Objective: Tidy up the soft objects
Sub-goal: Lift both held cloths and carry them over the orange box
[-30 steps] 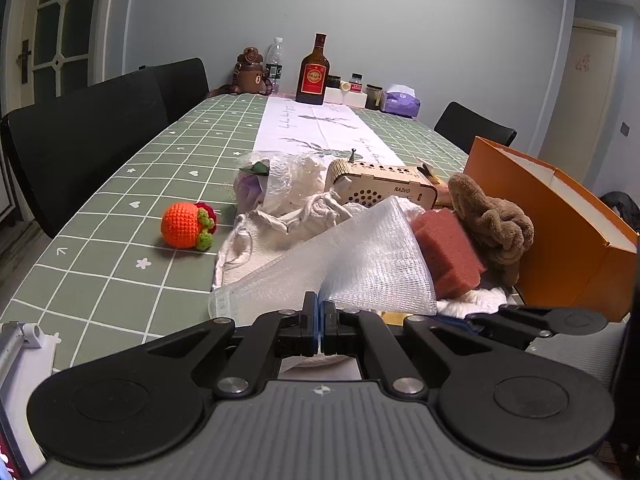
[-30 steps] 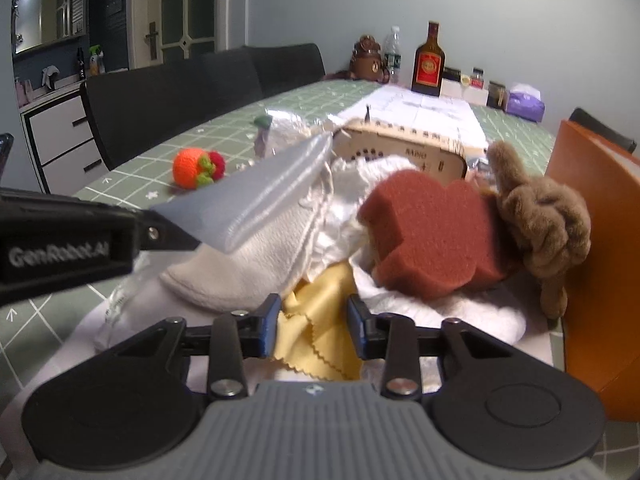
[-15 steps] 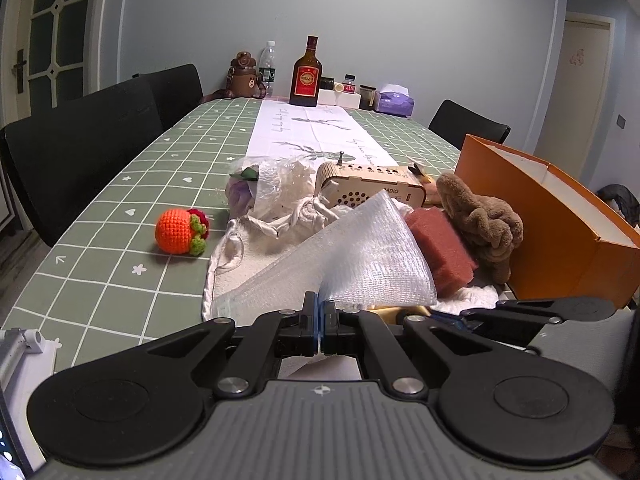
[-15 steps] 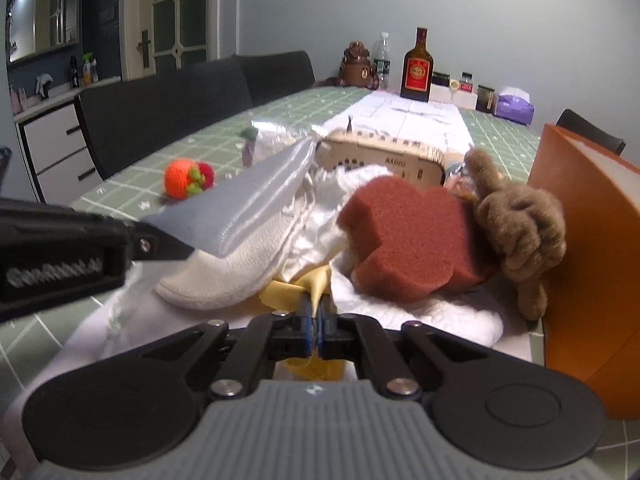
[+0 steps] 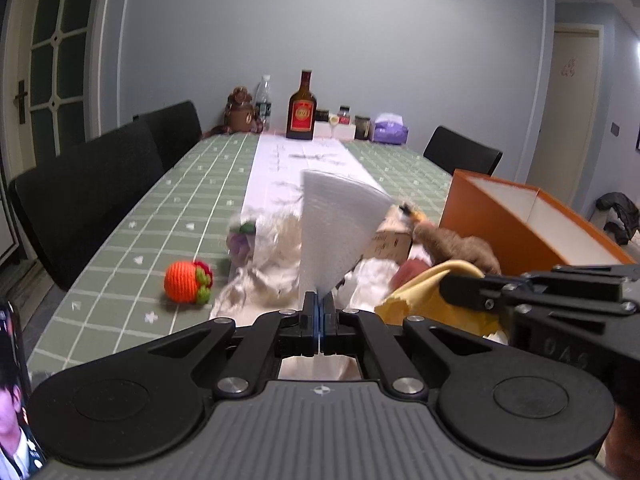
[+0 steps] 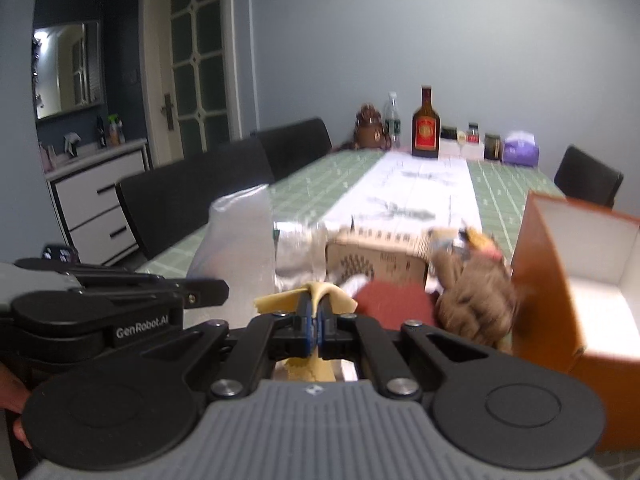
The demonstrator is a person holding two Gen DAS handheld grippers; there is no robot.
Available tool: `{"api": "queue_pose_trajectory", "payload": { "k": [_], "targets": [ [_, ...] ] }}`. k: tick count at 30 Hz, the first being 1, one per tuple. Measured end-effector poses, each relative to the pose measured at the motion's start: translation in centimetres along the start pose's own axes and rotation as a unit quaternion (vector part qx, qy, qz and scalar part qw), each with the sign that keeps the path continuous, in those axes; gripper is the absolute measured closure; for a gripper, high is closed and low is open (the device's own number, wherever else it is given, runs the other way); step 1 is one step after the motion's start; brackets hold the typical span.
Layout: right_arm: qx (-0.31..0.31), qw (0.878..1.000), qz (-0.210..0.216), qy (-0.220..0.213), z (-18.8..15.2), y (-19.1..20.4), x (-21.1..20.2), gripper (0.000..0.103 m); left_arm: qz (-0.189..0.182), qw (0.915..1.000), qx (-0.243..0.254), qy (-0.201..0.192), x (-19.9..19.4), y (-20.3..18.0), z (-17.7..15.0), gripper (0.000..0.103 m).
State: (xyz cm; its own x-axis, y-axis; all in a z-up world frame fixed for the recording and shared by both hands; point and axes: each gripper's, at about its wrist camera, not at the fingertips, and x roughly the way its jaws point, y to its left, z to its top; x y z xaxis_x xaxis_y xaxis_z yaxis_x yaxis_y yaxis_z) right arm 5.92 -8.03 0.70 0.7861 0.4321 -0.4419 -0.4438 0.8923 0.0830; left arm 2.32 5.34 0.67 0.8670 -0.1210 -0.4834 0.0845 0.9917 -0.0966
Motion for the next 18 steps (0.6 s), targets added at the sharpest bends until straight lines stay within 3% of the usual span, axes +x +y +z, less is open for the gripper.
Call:
{"api": "queue_pose_trajectory", "payload": {
  "k": [9, 13, 18],
  "targets": [
    [-0.004, 0.999, 0.008, -0.047, 3.2, -1.4, -3.4, 0.103, -0.025, 0.9987, 0.018, -0.040, -2.3, -2.2, 2.8, 0.103],
    [-0.009, 0.999, 0.005, -0.050, 4.3, -2.4, -4.3, 0.103, -0.046, 0.9979, 0.025, -0.038, -1.8, -4.0, 3.8, 0.103],
    [-0.034, 0.998, -0.029, -0.043, 5.8, -4.2, -5.1, 0.103, -0.092, 0.9955, 0.017, -0.014, -0.2, -6.2, 5.4, 0.103]
  ]
}}
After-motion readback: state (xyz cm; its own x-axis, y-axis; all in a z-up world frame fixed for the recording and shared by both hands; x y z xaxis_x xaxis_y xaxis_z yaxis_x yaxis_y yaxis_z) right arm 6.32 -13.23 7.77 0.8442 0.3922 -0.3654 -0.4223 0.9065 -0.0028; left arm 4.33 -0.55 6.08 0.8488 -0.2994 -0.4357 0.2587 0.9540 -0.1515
